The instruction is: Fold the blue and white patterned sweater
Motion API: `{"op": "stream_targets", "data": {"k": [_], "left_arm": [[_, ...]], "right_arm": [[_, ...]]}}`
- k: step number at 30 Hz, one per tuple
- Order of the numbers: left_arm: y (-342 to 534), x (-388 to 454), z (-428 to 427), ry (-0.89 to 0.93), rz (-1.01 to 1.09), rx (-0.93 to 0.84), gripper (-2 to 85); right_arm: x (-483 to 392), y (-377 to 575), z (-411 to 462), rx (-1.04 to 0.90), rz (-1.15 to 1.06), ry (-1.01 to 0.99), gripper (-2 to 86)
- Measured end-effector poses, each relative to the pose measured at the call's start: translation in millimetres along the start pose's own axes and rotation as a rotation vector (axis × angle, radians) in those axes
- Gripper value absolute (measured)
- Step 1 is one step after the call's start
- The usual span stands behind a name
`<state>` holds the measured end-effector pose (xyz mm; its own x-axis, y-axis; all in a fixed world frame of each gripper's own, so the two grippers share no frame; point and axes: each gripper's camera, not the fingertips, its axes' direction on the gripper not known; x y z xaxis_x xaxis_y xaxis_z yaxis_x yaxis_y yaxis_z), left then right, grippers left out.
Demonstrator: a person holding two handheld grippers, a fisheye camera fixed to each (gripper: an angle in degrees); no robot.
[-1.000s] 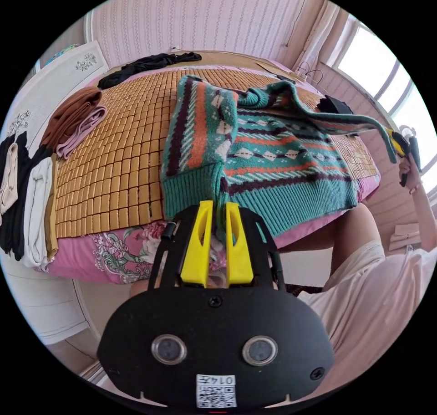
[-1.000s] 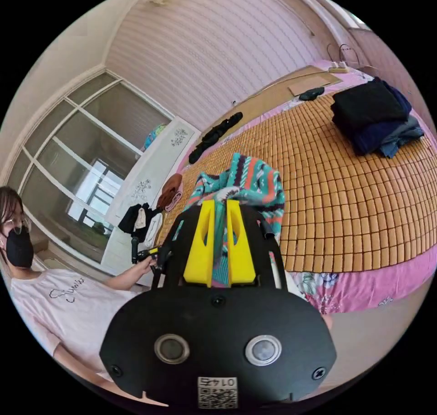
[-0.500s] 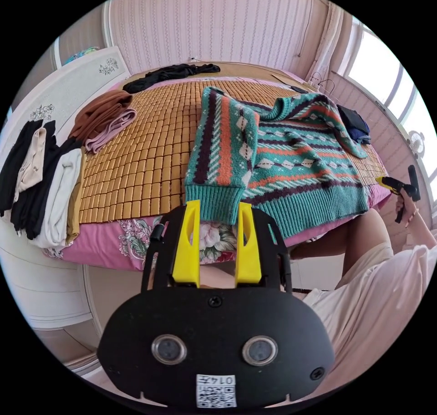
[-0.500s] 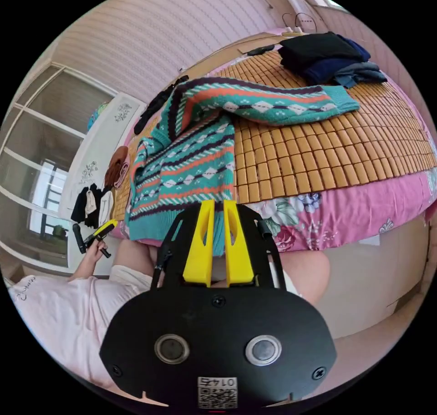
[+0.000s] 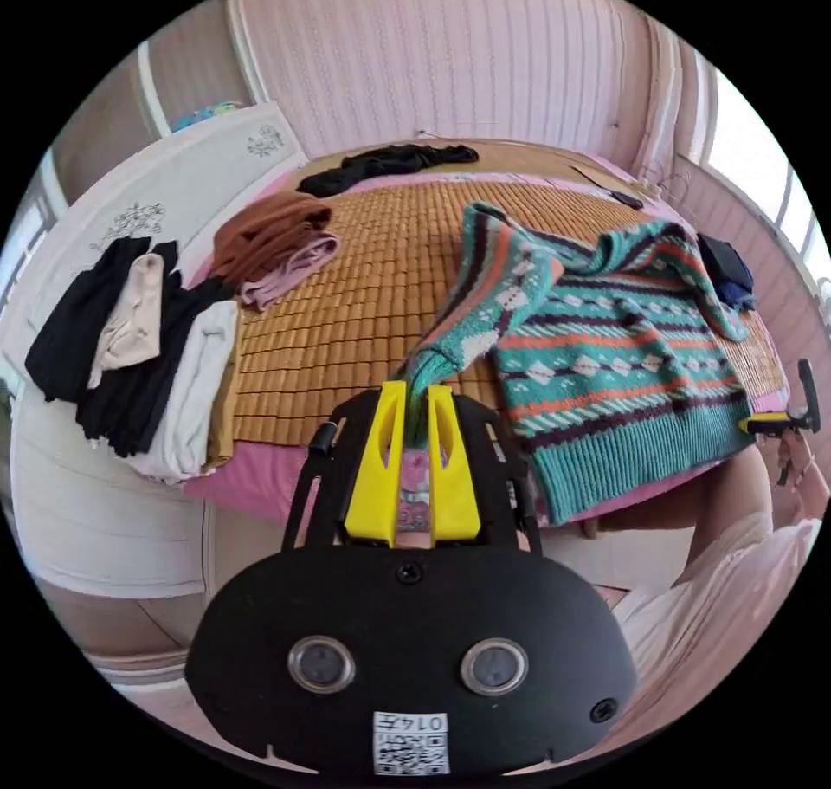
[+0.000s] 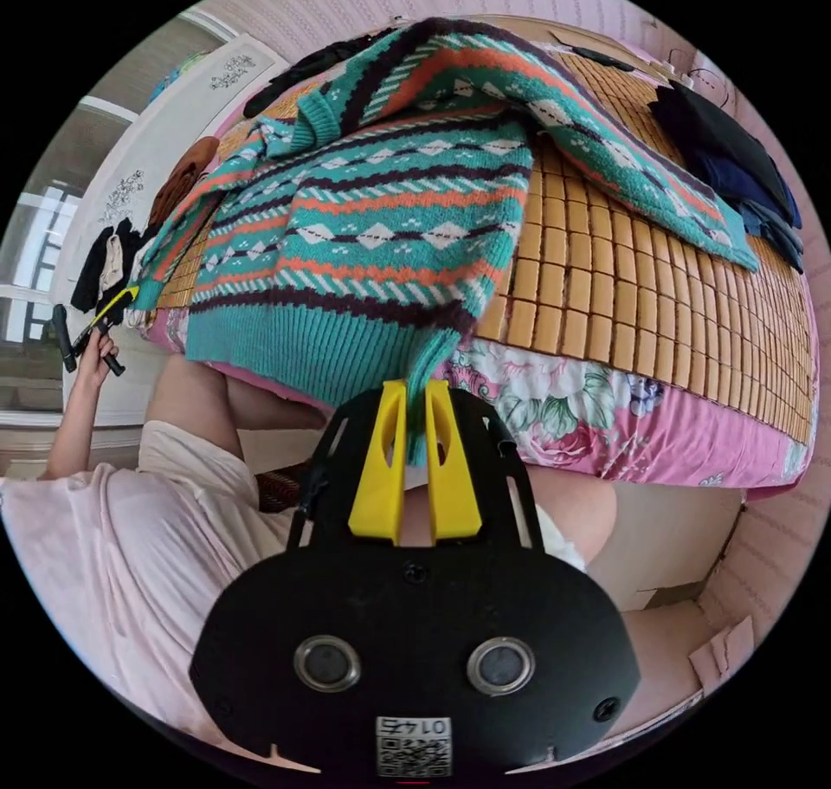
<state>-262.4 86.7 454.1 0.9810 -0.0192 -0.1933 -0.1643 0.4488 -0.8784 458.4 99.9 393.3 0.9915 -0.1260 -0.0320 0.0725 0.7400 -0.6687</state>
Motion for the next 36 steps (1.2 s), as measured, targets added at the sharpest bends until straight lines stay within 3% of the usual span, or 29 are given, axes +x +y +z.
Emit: {"op": "stream_targets", "data": {"k": [3, 7, 10, 15, 21, 28, 32, 36], "left_arm": [[-3.4, -66.2, -19.6, -0.079, -0.21, 0.05, 5.1], [2.1, -87.8, -30.1, -0.071, -0.3, 0.074, 6.0], [16.0, -53.9, -30.6, 0.049, -0.219, 0.062, 7.4], [43.4, 58.5, 24.0, 0.415, 0.053, -0.179, 12.3], [28.6, 117.8, 56.6, 0.293, 0.268, -0.401, 10.8], [18.0, 65.5, 7.5, 0.324, 0.274, -0.276, 5.2], [27.5, 18.6, -21.6, 0.269, 0.158, -0.224, 5.1], [24.2, -13.8, -56.2, 0.302, 0.112, -0.102, 6.7]], "right_arm": [[14.0, 3.3, -23.8, 0.04, 0.003, -0.031, 3.4], [34.4, 8.3, -25.5, 0.053, 0.075, -0.114, 3.6], [44.5, 11.6, -15.5, 0.015, 0.157, -0.178, 4.2], [39.2, 14.5, -10.6, 0.01, 0.162, -0.159, 4.2], [20.5, 6.4, -22.6, -0.035, 0.042, -0.183, 3.2], [-11.5, 10.4, -28.4, -0.116, -0.155, -0.367, 3.4], [-19.0, 12.0, -25.2, -0.21, -0.195, -0.237, 4.9], [-36.7, -12.3, -59.8, -0.031, -0.228, -0.001, 4.0]]}}
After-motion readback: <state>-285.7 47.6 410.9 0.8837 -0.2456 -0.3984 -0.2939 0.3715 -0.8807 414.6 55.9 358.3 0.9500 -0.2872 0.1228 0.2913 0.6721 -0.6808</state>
